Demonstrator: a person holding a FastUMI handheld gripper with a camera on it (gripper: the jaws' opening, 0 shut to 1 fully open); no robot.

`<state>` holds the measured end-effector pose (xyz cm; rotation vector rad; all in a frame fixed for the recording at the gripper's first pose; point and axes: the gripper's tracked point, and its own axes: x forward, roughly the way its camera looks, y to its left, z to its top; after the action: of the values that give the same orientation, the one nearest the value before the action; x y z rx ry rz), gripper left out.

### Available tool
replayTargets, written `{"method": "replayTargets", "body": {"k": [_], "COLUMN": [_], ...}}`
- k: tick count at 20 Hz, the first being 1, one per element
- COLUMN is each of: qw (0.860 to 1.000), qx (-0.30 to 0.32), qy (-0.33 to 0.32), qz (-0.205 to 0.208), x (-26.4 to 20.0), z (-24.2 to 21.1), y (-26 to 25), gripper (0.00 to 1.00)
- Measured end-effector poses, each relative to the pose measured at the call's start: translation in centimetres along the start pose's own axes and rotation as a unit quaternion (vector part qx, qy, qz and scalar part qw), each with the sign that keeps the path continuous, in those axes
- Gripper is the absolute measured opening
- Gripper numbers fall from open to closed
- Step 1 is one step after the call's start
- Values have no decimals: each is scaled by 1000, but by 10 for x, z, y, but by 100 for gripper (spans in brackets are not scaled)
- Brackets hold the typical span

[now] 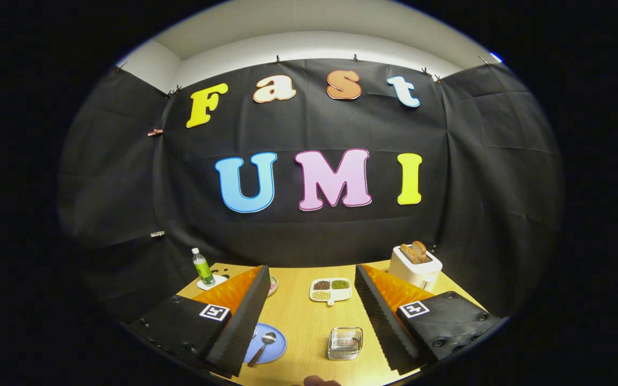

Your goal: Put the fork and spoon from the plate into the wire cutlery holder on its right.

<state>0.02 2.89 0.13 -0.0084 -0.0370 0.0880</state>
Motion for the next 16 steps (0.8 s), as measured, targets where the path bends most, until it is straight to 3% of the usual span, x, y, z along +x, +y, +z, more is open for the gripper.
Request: {"method": "replayTargets", "body": {"k": [8, 16], "qw": [998, 989], "qx": [-35, -26], "qy": [46, 132], "qz": [24, 66], "x": [8, 22], "z": [-34, -93], "y": [23, 60], "gripper": [99, 99]}}
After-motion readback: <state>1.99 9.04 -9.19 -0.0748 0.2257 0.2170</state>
